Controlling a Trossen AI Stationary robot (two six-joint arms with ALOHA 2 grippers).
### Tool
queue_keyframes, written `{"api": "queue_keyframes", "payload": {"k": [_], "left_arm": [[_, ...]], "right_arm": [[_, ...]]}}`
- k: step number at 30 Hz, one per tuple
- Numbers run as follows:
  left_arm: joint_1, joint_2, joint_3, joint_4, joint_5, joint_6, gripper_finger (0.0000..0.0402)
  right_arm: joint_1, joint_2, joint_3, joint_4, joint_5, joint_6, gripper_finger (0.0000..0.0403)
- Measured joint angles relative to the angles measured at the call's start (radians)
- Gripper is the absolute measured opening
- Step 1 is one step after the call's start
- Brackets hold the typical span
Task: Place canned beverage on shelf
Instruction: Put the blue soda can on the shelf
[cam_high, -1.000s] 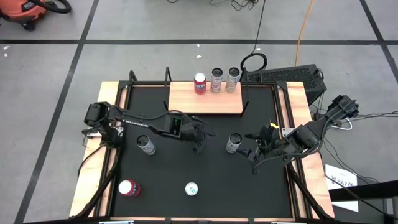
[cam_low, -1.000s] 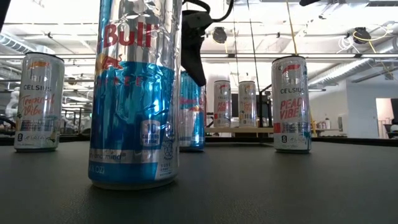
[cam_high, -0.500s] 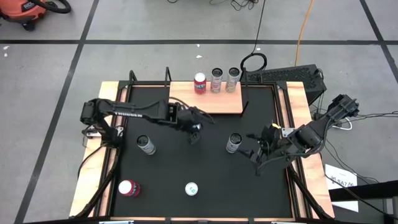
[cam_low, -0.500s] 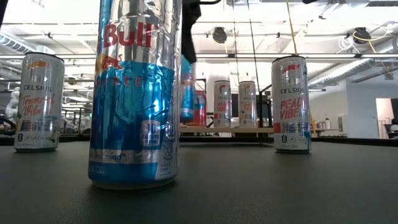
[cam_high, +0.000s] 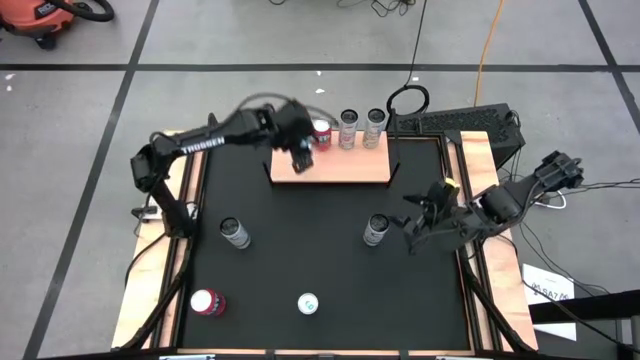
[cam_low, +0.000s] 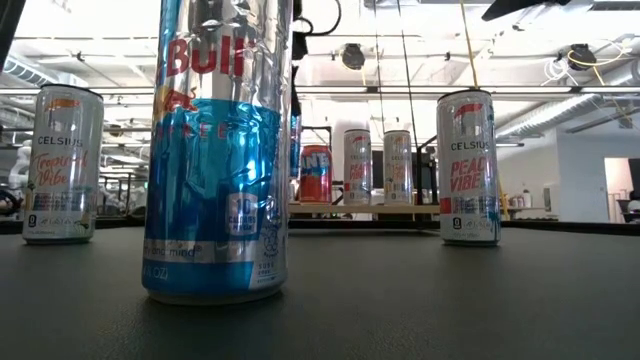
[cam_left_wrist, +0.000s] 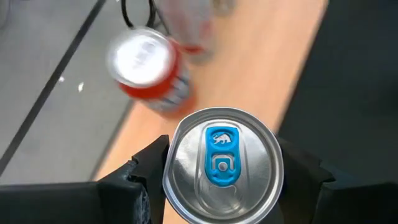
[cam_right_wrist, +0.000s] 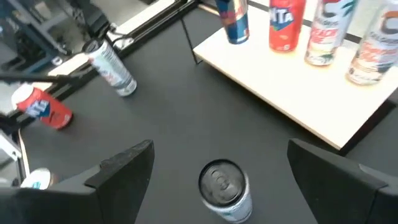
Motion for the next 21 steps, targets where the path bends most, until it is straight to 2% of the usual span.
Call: {"api": "queue_keyframes", "payload": {"k": [4,10,15,21], "left_arm": [[0.123,0.0,0.001,0.042,0.113,0.08,0.0209],[0.259,0.013,-0.01,0.041,0.195,0.167,0.0209],[0.305,0.04,-0.01,0.083,0.268,0.199,0.0209],[0.315,0.1,-0.011,0.073,0.282,0.233,0.0209]], "right_arm": [[-0.041,-0.018,0.0,0.0,0.001,0.002,0.0354],[-0.104,-0.022,0.0,0.0,0.0,0.003,0.0354],[-0.155,-0.022,0.0,0.0,0.0,0.002,0.0354],[-0.188,-0.022,0.0,0.008,-0.005,0.007,0.0354]]}}
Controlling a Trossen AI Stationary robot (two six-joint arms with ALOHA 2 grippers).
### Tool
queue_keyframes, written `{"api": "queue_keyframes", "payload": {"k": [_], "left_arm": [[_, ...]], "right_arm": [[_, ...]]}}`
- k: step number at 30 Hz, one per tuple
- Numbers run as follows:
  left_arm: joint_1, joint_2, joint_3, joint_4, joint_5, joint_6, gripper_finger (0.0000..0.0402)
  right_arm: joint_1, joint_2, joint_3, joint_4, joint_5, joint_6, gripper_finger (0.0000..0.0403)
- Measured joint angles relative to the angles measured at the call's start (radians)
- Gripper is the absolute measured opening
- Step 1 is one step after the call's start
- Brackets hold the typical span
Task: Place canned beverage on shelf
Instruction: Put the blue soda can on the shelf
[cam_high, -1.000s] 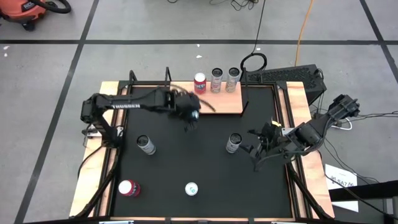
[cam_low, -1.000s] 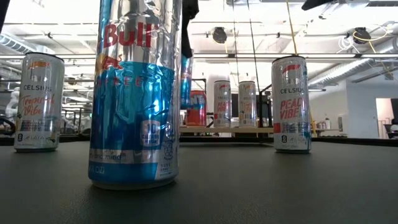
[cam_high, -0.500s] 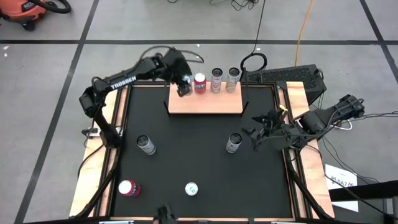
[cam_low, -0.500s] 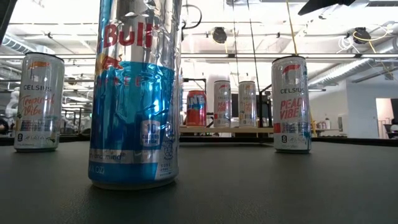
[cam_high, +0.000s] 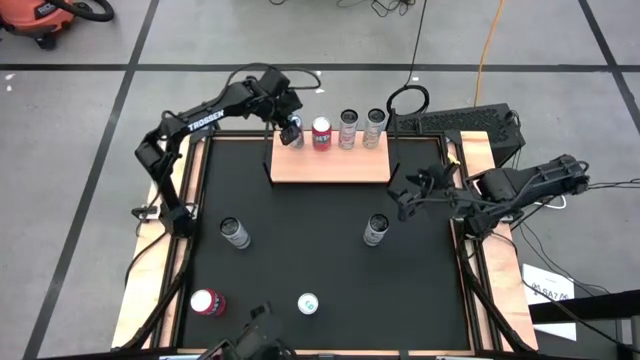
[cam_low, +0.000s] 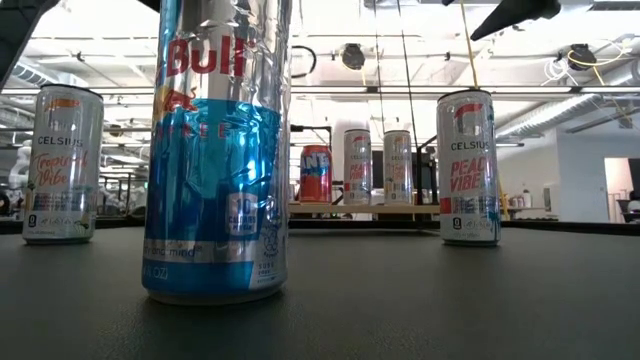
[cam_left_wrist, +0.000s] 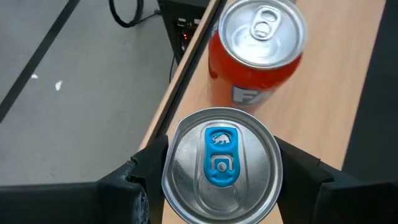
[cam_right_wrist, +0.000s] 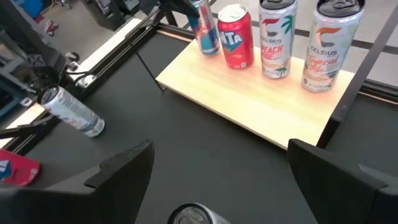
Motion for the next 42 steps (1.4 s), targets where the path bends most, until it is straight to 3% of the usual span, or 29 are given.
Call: {"api": "queue_keyframes", "payload": {"k": [42], "left_arm": [[0.024,0.035,0.022,-0.034,-0.007,-0.016,0.0236]], "right_arm": [[-0.004,0.0,0.0,0.029,-0.003,0.057,0.0354]]}}
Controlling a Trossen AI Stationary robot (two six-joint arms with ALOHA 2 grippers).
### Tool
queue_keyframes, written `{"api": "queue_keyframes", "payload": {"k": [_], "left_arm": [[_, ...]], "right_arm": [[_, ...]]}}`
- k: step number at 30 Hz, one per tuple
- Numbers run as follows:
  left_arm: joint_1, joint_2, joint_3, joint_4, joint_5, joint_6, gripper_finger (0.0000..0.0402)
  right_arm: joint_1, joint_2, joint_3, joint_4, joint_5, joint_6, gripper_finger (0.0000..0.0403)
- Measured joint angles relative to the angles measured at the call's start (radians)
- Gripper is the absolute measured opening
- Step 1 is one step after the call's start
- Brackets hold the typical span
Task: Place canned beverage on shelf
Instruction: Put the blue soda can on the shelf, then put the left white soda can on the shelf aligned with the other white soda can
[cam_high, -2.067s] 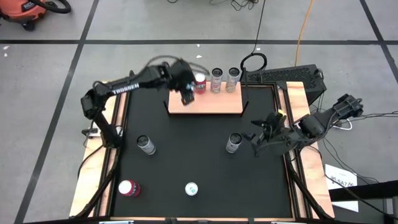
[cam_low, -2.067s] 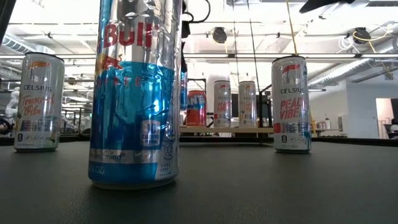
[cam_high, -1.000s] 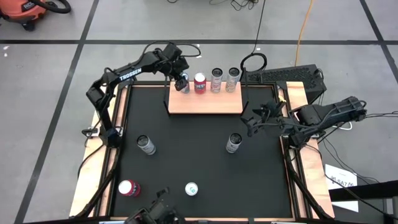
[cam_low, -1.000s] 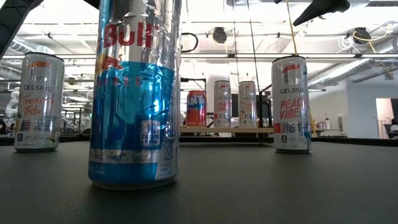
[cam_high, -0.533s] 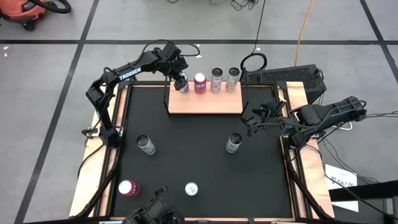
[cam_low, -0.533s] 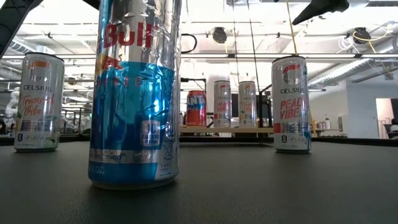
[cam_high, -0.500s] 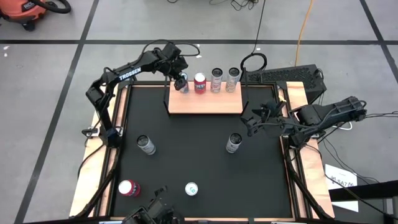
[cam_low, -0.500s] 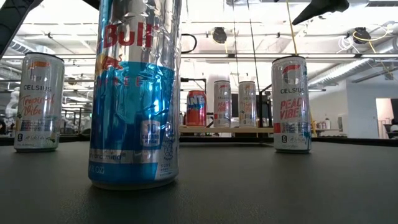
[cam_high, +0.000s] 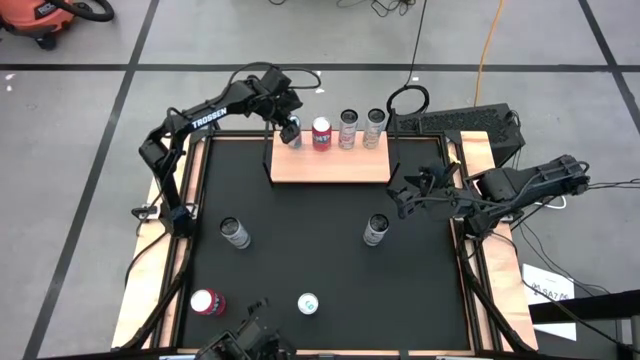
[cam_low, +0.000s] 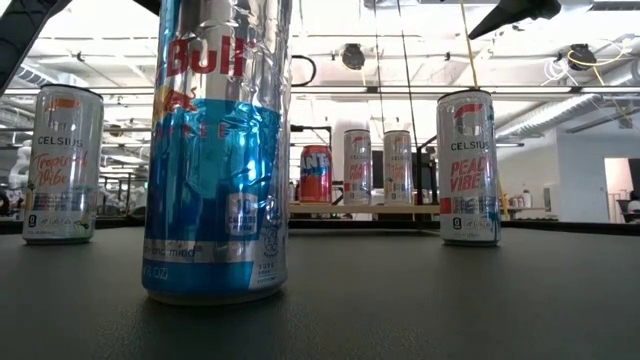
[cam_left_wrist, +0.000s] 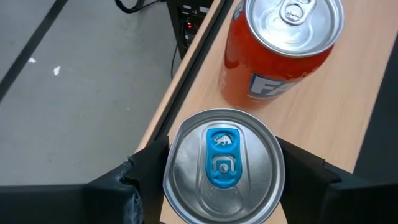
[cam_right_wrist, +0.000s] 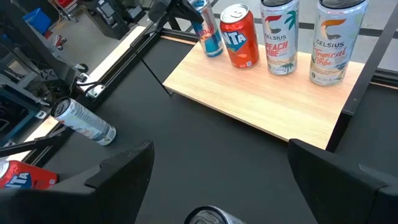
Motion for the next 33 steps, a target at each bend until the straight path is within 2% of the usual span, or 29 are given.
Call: {"api": "queue_keyframes", "payload": {"k": [4,12,16,23,26,28,31,33], "left_arm": [[0.006,0.0,0.001,-0.009,0.035,-0.018,0.0265],[0.027,-0.008,0.003,-0.018,0.037,-0.017,0.0335],[0.028,-0.043,0.003,-0.026,0.038,-0.01,0.0356],[0.012,-0.174,0.003,-0.023,0.041,-0.013,0.0359],[-0.021,-0.249,0.003,-0.022,0.045,-0.018,0.0356],[-0.053,-0.295,0.003,-0.025,0.103,-0.033,0.0351],[-0.128,-0.36,0.003,-0.021,0.233,-0.1,0.0339],[-0.196,-0.395,0.003,-0.02,0.252,-0.135,0.0331]], "right_arm": [[-0.011,0.0,0.0,0.0,0.0,0.0,0.0354],[-0.033,0.0,0.0,0.027,0.003,-0.01,0.0354],[-0.035,0.0,0.0,0.027,0.004,-0.009,0.0354],[-0.048,0.0,0.0,0.024,0.004,-0.028,0.0354],[-0.061,0.008,0.0,0.045,0.005,-0.105,0.0354],[-0.071,0.017,-0.001,0.094,-0.005,-0.191,0.0354],[-0.093,0.029,-0.001,0.239,-0.11,-0.361,0.0354],[-0.111,0.039,-0.001,0.337,-0.187,-0.461,0.0354]]}}
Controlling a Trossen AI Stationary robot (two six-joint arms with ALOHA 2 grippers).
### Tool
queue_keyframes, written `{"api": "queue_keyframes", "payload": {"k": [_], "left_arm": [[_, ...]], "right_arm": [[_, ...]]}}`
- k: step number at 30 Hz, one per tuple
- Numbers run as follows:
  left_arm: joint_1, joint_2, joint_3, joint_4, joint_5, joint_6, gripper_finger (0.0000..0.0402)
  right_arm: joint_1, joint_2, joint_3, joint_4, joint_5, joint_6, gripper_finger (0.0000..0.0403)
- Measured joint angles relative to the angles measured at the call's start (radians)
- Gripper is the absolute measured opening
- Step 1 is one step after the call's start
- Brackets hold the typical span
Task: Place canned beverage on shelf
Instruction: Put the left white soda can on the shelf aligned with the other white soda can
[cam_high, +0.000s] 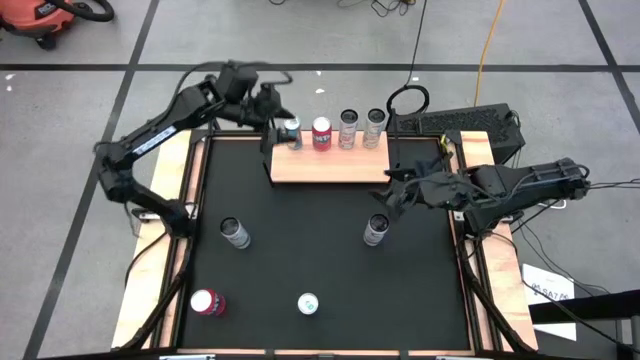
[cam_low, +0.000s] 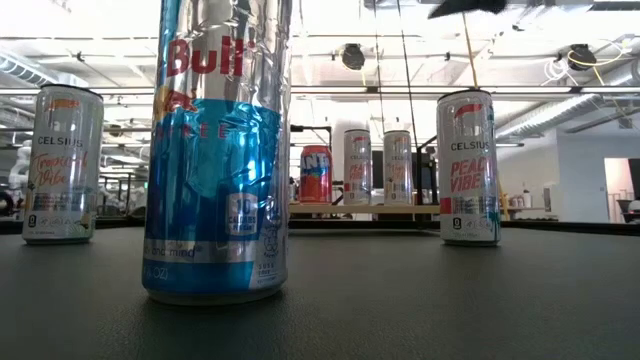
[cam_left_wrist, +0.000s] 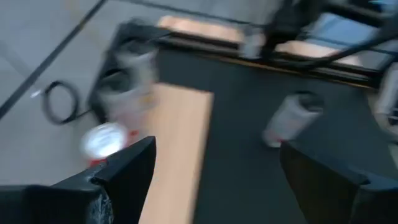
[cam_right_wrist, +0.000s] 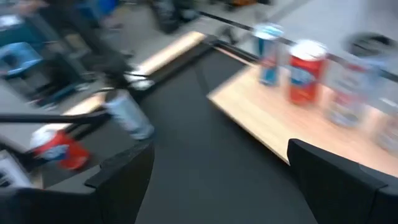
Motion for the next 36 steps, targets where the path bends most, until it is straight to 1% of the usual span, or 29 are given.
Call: {"api": "queue_keyframes", "payload": {"k": [2,5,9,13,17,20,22,24,28,33,36], "left_arm": [[-0.074,-0.025,0.0,-0.001,-0.038,-0.028,0.0325],[-0.184,-0.048,0.0,0.0,-0.128,-0.071,0.032],[-0.306,-0.054,0.0,0.0,-0.243,-0.204,0.032],[-0.42,-0.051,0.0,0.005,-0.339,-0.334,0.0319],[-0.522,-0.045,0.0,0.001,-0.465,-0.496,0.0319],[-0.594,-0.043,0.0,-0.022,-0.519,-0.635,0.0319],[-0.65,-0.039,0.0,-0.074,-0.547,-0.729,0.0319],[-0.71,-0.038,-0.001,-0.142,-0.595,-0.821,0.0319],[-0.845,-0.027,-0.001,-0.28,-0.712,-1.039,0.0319],[-1.005,0.004,-0.002,-0.316,-0.77,-1.299,0.0319],[-1.074,0.031,-0.002,-0.35,-0.772,-1.445,0.0319]], "right_arm": [[-0.025,0.009,0.0,0.062,-0.062,-0.07,0.0354],[-0.072,0.015,0.0,0.083,-0.162,-0.124,0.0354],[-0.123,0.019,0.0,0.074,-0.31,-0.138,0.0354],[-0.123,0.021,0.0,0.073,-0.41,-0.158,0.0354],[-0.104,0.021,0.0,0.048,-0.429,-0.196,0.0354],[-0.098,0.021,0.0,0.033,-0.484,-0.209,0.0354],[-0.098,0.028,0.0,0.031,-0.522,-0.205,0.0354],[-0.098,0.033,0.0,0.029,-0.533,-0.207,0.0354],[-0.097,0.044,0.0,0.024,-0.493,-0.209,0.0354],[-0.099,0.077,0.0,0.029,-0.491,-0.209,0.0354],[-0.098,0.1,0.0,0.028,-0.493,-0.2,0.0354]]}}
